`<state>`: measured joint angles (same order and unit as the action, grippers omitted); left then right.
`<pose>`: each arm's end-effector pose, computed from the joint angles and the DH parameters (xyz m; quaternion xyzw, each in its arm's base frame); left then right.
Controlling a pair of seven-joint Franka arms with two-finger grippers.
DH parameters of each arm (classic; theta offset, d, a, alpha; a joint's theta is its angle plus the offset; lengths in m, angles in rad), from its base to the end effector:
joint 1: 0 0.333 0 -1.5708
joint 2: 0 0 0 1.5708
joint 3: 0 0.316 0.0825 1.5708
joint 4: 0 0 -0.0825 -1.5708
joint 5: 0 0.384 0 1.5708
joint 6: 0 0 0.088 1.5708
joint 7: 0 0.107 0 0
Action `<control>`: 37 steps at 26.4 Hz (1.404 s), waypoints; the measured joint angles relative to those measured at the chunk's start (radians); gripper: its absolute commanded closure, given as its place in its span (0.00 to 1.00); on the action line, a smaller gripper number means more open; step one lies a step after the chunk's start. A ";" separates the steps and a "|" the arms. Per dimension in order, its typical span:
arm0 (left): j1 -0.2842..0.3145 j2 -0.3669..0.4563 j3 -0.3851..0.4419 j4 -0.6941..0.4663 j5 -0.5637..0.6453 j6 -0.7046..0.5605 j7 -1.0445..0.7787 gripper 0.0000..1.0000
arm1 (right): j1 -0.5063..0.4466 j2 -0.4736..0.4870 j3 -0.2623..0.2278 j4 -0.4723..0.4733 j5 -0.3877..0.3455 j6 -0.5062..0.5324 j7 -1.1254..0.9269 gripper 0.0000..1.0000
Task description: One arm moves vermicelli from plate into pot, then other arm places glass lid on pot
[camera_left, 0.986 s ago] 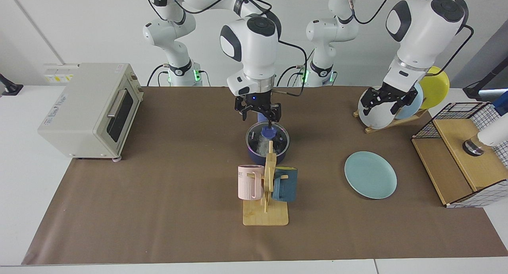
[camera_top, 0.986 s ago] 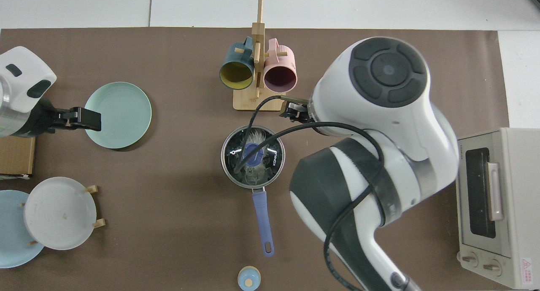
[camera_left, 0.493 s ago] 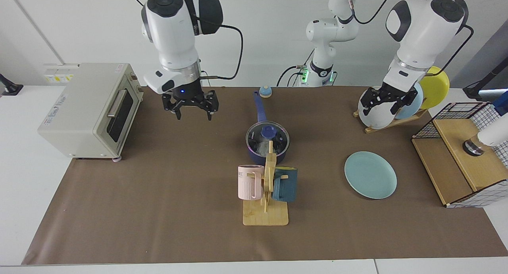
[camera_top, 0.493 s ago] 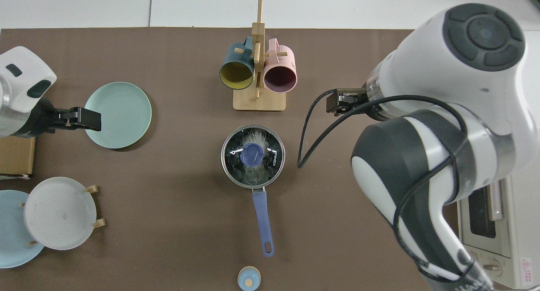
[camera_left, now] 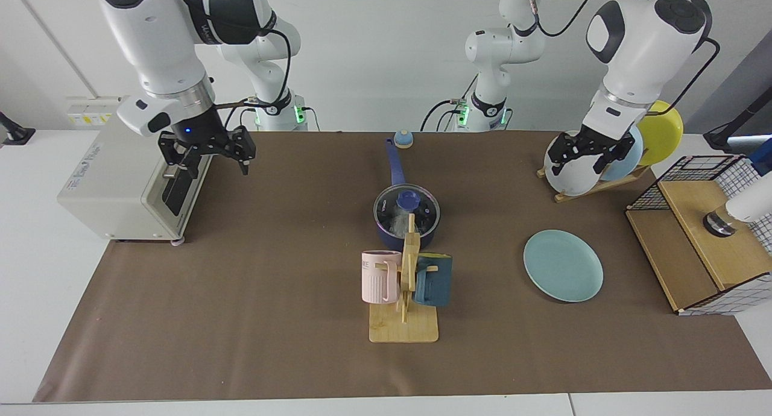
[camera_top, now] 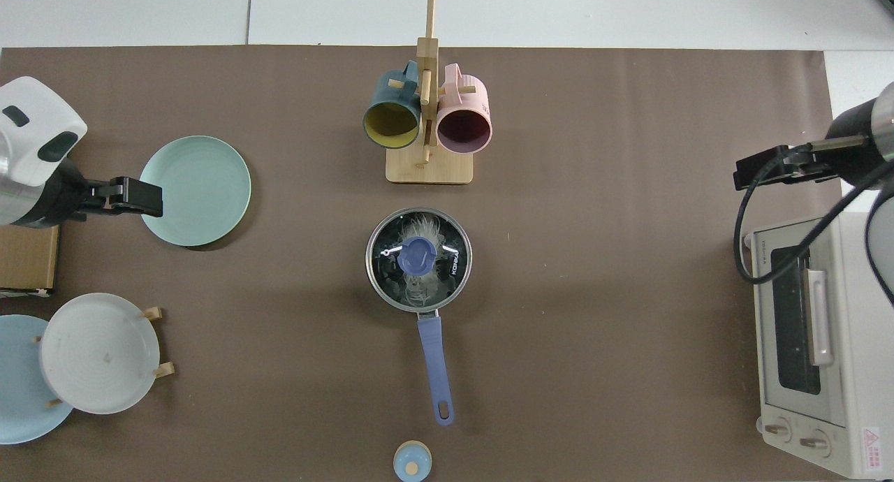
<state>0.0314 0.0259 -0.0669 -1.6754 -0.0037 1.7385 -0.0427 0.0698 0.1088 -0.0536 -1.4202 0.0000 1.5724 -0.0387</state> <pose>0.5737 -0.0203 0.5750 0.9998 0.0039 0.0185 0.0034 0.5889 0.0115 0.6337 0.9994 0.0277 0.0217 0.0031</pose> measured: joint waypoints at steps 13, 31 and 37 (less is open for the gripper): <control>0.013 0.000 -0.004 0.000 0.000 0.000 0.000 0.00 | -0.024 -0.241 0.003 -0.238 0.000 -0.011 0.000 0.00; 0.013 0.000 -0.004 0.000 0.000 0.000 0.000 0.00 | -0.023 -0.290 0.010 -0.280 0.000 -0.006 0.031 0.00; 0.013 0.000 -0.004 0.000 0.000 0.000 0.000 0.00 | -0.023 -0.291 0.010 -0.280 0.000 -0.006 0.025 0.00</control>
<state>0.0446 0.0257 -0.0713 -1.6754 -0.0037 1.7385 -0.0426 0.0465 -0.1827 -0.0435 -1.6999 0.0001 1.5664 -0.0134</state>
